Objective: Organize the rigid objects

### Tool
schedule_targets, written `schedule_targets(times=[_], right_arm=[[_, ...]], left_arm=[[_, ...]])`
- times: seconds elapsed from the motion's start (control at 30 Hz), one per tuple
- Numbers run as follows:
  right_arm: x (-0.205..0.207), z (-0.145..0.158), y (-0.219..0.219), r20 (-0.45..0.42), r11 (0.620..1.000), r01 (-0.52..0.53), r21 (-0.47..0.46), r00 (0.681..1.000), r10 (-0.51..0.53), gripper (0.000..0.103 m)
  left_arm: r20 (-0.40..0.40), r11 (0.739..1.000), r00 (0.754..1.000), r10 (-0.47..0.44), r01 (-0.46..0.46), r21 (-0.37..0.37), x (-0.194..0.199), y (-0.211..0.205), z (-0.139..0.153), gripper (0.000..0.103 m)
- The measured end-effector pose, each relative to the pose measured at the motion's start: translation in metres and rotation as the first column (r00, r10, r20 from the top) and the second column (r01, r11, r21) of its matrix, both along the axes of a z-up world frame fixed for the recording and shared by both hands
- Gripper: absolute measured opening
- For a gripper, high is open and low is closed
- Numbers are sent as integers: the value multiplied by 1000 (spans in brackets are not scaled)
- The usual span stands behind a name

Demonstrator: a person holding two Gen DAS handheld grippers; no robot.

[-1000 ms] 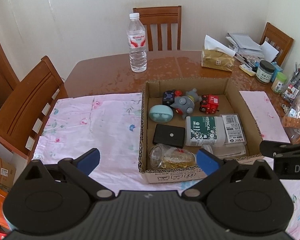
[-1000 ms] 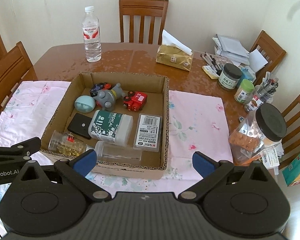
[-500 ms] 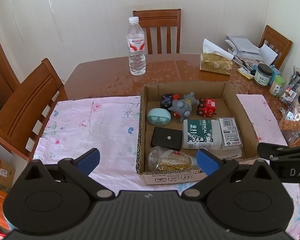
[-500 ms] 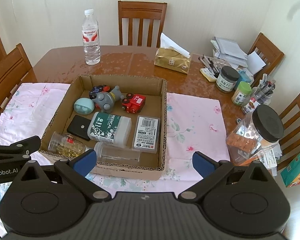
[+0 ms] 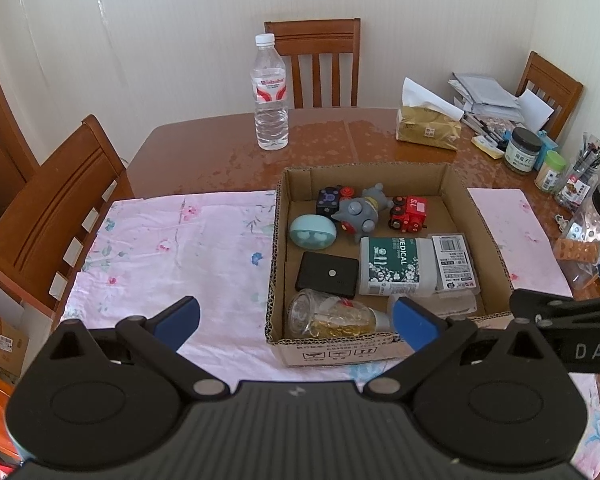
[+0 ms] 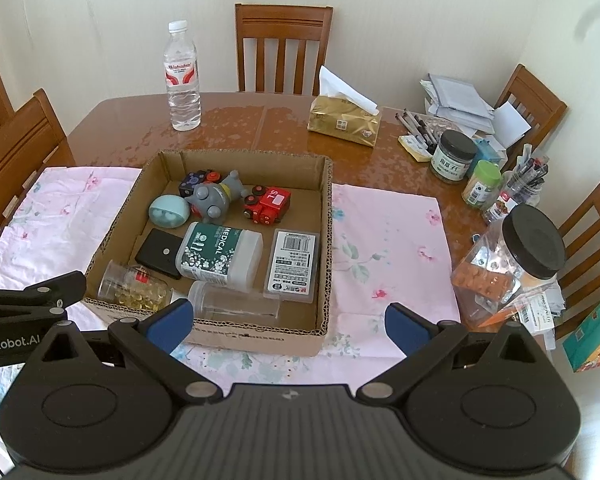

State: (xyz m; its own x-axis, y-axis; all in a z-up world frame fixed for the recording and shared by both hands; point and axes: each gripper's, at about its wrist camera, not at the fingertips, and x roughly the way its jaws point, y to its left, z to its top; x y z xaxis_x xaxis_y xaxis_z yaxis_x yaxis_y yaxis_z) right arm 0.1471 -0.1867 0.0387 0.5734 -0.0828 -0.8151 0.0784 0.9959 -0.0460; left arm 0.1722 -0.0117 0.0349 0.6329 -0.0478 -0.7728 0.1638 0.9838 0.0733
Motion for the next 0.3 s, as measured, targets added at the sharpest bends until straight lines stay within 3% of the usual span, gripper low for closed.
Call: schedule_targets(times=[0.3], right_arm=[[-3, 2, -2, 6, 1000, 2, -2, 1000, -2, 103]], left_arm=[[1, 1000, 1000, 0, 0, -1, -1, -1, 0, 102]])
